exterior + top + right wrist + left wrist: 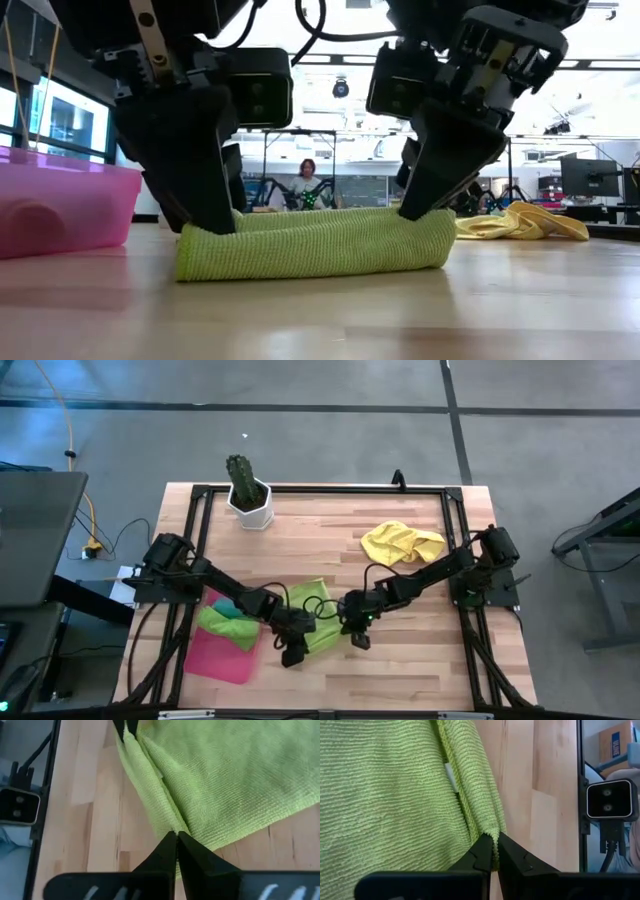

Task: Roll microfiber towels into tight, uniform cylinder then place into a basket
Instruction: Roll the light green towel

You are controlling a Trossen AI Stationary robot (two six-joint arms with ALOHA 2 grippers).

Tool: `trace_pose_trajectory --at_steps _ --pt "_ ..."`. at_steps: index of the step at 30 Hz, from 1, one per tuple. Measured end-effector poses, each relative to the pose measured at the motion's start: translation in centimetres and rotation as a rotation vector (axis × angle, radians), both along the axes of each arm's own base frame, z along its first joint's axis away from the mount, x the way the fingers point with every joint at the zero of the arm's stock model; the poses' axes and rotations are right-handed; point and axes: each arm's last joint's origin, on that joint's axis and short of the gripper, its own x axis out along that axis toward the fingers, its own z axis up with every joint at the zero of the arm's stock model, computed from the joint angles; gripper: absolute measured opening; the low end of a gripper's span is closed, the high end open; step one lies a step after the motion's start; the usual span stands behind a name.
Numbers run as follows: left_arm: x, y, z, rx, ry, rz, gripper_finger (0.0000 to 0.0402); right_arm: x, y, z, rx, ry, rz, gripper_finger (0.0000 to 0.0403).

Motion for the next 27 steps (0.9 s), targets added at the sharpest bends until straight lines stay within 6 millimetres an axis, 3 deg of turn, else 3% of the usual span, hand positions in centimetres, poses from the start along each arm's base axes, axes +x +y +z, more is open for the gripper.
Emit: trace_pose_trajectory --at_steps 5,15,21,27 --pt "-0.2 -0.2 -0.1 -0.002 0.016 -0.011 0.0007 -0.1 0.2 0.0 -0.083 -0.041 0.058 0.0025" --pt "-0.6 -0.6 -0.3 0.035 0.037 -0.018 0.0007 -0.1 0.4 1.0 -0.219 -0.152 0.148 0.0125" --pt "-0.8 -0.4 -0.5 0.064 0.066 0.001 0.0007 -1.0 3.4 2.5 -0.299 -0.31 0.356 0.0133" --pt "-0.8 -0.4 -0.5 0.067 0.066 0.004 0.0007 -2.0 6.1 1.2 -0.516 -0.322 0.345 0.0133"
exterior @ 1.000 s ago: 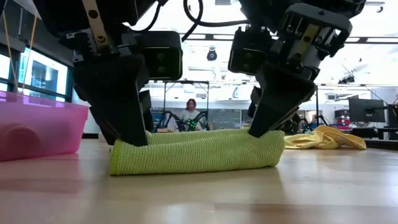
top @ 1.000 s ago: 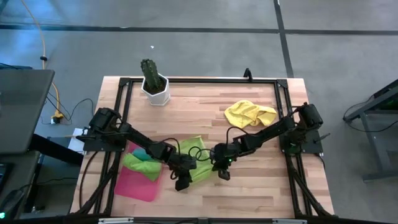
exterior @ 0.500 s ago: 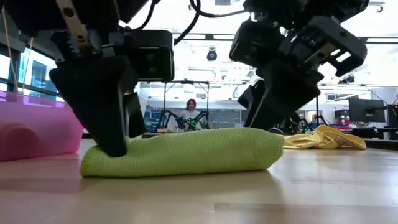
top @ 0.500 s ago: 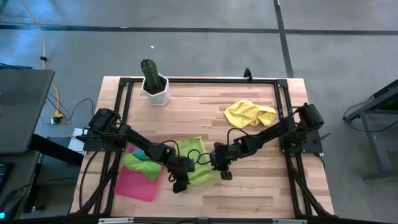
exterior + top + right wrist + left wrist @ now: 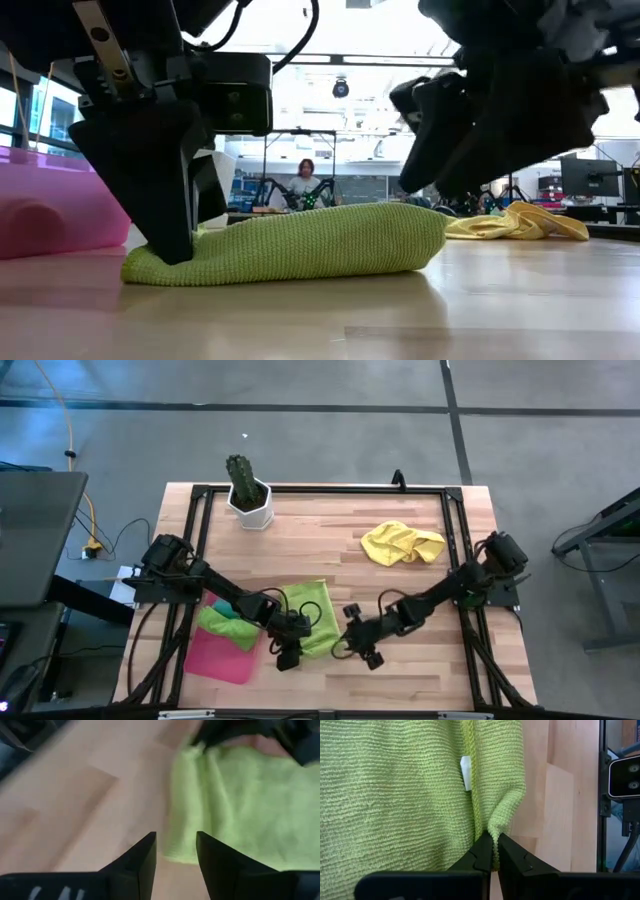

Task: Roll microfiber towels into tight, uniform cylinder then place into a basket
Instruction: Roll the light green towel

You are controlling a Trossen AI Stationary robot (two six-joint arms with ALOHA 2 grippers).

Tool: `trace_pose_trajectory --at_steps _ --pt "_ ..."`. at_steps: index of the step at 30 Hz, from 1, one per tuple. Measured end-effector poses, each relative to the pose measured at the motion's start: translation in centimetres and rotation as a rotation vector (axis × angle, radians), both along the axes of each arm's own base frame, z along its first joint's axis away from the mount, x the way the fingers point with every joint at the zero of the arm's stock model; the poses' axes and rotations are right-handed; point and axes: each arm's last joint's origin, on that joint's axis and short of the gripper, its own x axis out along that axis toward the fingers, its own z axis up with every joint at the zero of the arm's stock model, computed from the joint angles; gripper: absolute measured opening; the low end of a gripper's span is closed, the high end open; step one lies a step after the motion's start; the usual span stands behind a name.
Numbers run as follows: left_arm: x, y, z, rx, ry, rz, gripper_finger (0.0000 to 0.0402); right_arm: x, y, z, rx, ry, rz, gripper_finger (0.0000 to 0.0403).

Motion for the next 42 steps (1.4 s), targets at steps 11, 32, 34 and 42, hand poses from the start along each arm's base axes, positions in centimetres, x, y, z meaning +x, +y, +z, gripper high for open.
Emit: trace_pose_trajectory --at_steps 11,32,34,42 --pt "0.0 0.0 0.0 0.0 -0.001 0.002 0.0007 -0.5 1.8 -0.3 -0.078 -0.071 -0.014 0.0133" --pt "0.0 -0.1 0.0 -0.055 0.015 -0.009 0.0007 1.1 1.3 -4.6 0.053 -0.002 -0.13 0.0112" --pt "0.0 -0.1 0.0 -0.081 0.028 0.008 0.0007 1.3 1.0 -4.6 0.125 0.028 -0.151 0.0082" --pt "0.1 -0.4 0.1 -0.168 0.052 0.02 0.0008 2.4 -0.9 -4.5 0.495 0.188 -0.31 0.0014"
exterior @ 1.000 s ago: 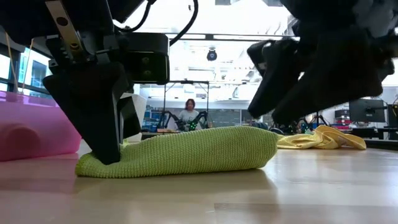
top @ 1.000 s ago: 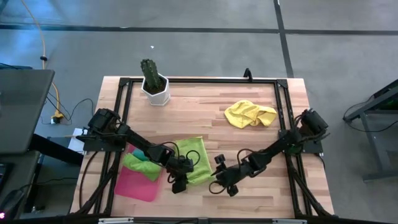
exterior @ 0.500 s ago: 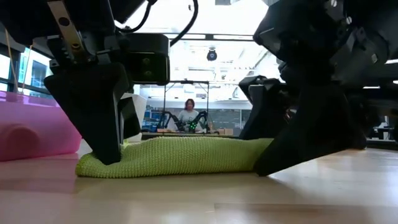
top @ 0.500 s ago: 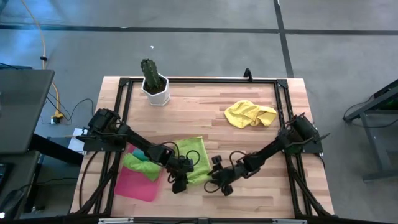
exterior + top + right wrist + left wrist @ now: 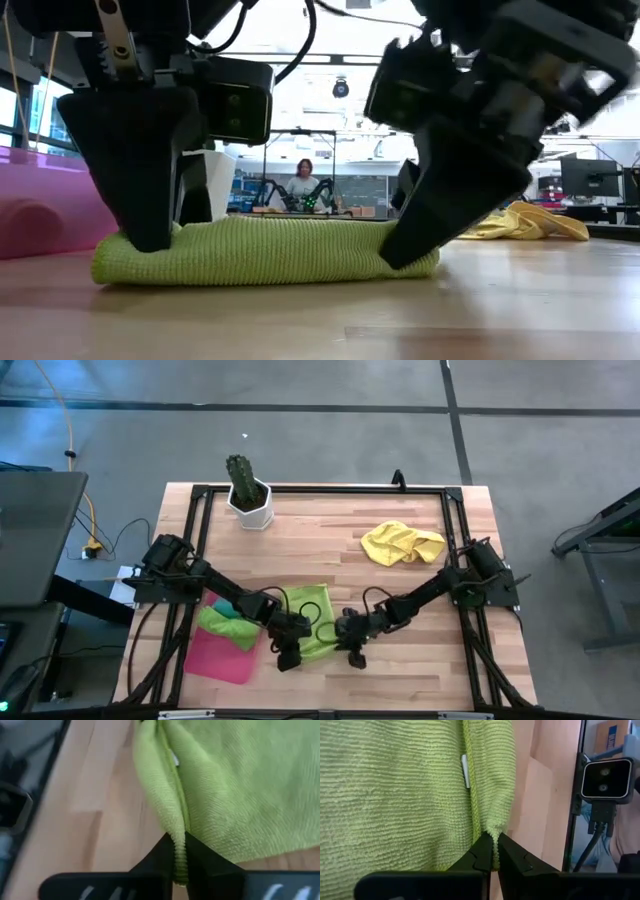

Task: Roll microfiber towels into tight, uniform cylinder then place into a basket
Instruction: Roll the light green towel

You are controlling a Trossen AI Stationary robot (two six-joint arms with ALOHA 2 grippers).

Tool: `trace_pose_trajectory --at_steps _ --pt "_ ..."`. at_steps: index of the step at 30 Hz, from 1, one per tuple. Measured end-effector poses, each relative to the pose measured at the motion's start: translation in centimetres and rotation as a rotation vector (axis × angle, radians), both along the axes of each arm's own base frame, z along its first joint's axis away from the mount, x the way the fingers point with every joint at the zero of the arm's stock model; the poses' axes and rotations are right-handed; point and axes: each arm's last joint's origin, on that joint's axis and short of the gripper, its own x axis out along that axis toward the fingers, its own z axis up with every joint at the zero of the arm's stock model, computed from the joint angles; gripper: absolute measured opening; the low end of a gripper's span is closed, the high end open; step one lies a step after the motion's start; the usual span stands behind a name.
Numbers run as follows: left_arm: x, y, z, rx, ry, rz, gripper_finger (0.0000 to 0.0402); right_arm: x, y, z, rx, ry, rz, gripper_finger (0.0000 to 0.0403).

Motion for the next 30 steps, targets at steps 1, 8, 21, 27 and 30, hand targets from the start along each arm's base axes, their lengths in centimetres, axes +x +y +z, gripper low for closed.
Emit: trace_pose_trajectory --at_steps 1,8,21,27,30 --pt "0.0 0.0 0.0 -0.003 0.003 0.004 0.0009 0.1 -0.3 0.0 0.055 0.027 -0.03 0.0017" --pt "-0.1 0.0 -0.1 0.02 -0.003 -0.018 0.0037 0.5 -1.2 0.0 0.22 0.121 -0.195 0.001" --pt "-1.0 0.7 0.9 0.185 -0.045 -0.165 0.0096 0.4 -1.2 0.1 0.317 0.187 -0.259 0.0007" --pt "-2.6 1.5 4.4 0.365 -0.074 -0.144 0.0102 0.3 -1.2 0.0 0.339 0.217 -0.276 0.0007" --pt "-3.1 1.4 5.6 0.409 -0.107 -0.118 0.0108 0.4 -1.4 -0.1 0.346 0.225 -0.289 0.0007"
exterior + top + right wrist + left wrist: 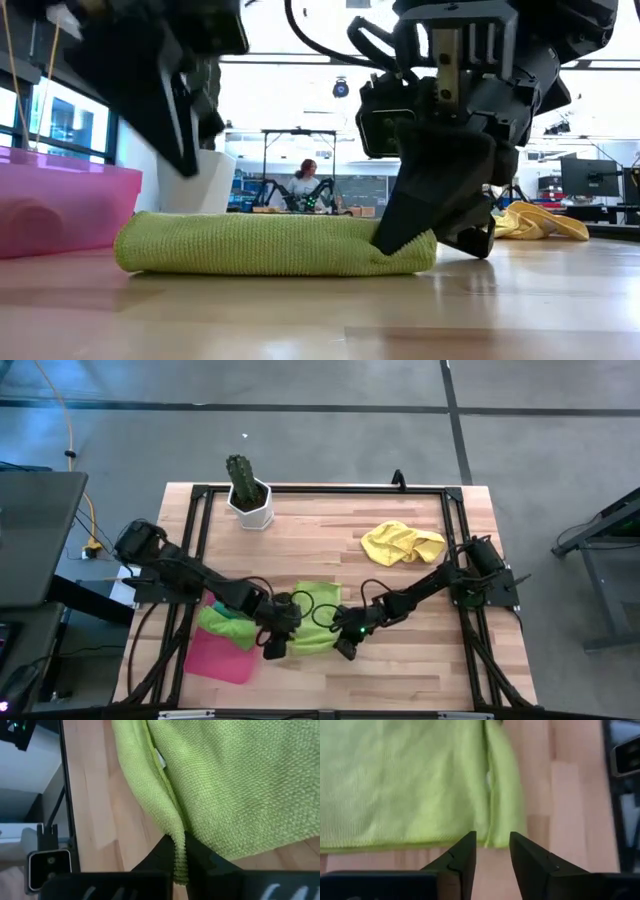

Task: Roll microfiber towels into tight, uniform cylinder then place into a basket
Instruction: Roll the light green towel

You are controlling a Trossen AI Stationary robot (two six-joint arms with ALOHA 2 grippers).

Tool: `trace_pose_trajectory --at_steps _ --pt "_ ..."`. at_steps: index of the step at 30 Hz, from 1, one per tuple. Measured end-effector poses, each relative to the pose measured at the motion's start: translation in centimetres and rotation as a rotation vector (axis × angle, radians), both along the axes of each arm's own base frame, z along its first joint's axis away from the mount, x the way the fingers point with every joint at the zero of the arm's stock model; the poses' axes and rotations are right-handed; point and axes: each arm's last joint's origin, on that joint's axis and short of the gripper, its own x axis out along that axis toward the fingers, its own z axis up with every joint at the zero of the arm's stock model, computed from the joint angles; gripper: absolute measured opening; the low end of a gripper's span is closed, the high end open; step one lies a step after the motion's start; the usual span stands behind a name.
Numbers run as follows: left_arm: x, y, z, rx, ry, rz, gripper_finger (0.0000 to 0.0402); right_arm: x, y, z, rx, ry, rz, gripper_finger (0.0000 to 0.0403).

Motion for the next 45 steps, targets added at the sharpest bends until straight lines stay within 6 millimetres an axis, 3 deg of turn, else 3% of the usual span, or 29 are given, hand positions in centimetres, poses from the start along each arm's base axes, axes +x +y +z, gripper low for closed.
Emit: trace_pose_trajectory --at_steps 6,14,20,33,45 --pt "-0.1 -2.5 1.2 -0.027 -0.123 -0.048 0.0141 0.2 -0.4 0.0 0.015 -0.001 -0.022 0.0007" --pt "-0.7 -5.1 0.0 0.364 -0.239 -0.126 0.0168 0.5 -1.1 0.0 0.053 0.02 -0.076 0.0007" --pt "0.1 -6.0 -1.7 0.368 -0.256 -0.151 0.0166 0.3 -1.3 -0.2 0.048 0.065 -0.103 0.0007" --pt "1.0 -5.9 -5.1 0.39 -0.191 -0.16 0.0166 0.2 -1.4 -0.4 0.04 0.076 -0.119 0.0007" --pt "1.3 -4.2 -5.6 0.407 -0.125 -0.104 0.0166 0.2 -1.4 -0.4 0.034 0.073 -0.113 0.0007"
